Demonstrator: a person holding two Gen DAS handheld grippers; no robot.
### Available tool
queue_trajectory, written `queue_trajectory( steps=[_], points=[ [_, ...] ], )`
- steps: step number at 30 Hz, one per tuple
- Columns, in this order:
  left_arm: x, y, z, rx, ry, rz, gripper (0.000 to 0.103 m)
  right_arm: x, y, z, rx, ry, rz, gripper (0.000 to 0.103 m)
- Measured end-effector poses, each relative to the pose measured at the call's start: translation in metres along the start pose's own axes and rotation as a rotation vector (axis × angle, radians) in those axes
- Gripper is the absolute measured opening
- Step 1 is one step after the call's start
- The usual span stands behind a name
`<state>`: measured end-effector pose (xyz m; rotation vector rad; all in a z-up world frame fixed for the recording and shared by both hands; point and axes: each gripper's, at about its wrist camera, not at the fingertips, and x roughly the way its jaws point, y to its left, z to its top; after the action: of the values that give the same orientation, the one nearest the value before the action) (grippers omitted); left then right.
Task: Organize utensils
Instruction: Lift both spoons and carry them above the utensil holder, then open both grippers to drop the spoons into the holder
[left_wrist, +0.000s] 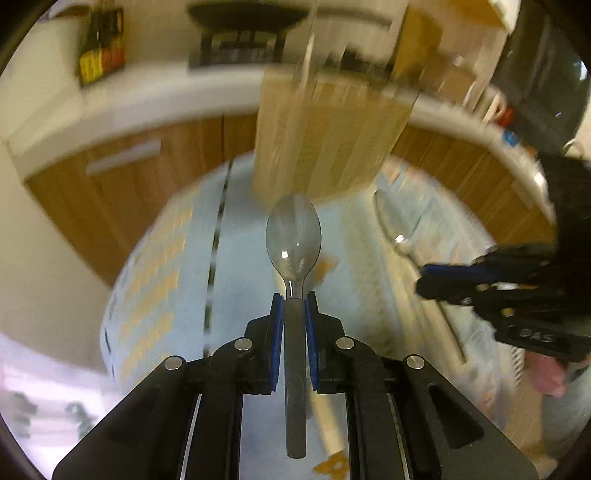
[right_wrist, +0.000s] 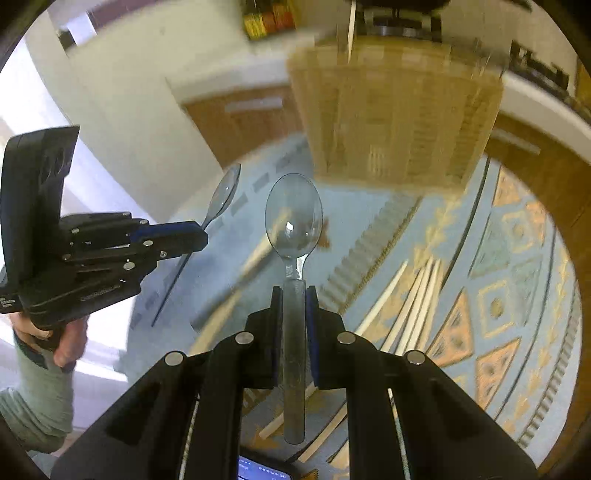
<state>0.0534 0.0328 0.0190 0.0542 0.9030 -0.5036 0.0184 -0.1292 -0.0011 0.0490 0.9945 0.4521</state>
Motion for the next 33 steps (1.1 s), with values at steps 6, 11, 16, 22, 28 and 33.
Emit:
queue_trajectory(
  steps=[6,11,16,22,28,33],
  points=[
    [-0.05,-0.019,0.058,-0.002,-0.257,-0.076,0.01,-0.058,-0.015,0.042,-0.003,-0.199,-0.018,0.01],
    [-0.066,-0.031,0.093,0.011,-0.401,-0.083,0.01,-0.082,-0.042,0.071,0.016,-0.323,-0.051,0.01],
    [-0.056,-0.036,0.125,-0.017,-0.484,-0.07,0.01,-0.095,-0.082,0.103,0.079,-0.426,-0.09,0.01],
    [-0.032,-0.032,0.153,-0.052,-0.524,-0.061,0.01,-0.086,-0.112,0.137,0.148,-0.521,-0.096,0.01],
    [-0.005,-0.023,0.16,-0.061,-0.568,-0.019,0.01,-0.069,-0.119,0.153,0.167,-0.616,-0.193,0.01],
    [0.011,-0.017,0.161,-0.073,-0.628,0.044,0.01,-0.052,-0.119,0.157,0.151,-0.657,-0.259,0.01]
  ],
)
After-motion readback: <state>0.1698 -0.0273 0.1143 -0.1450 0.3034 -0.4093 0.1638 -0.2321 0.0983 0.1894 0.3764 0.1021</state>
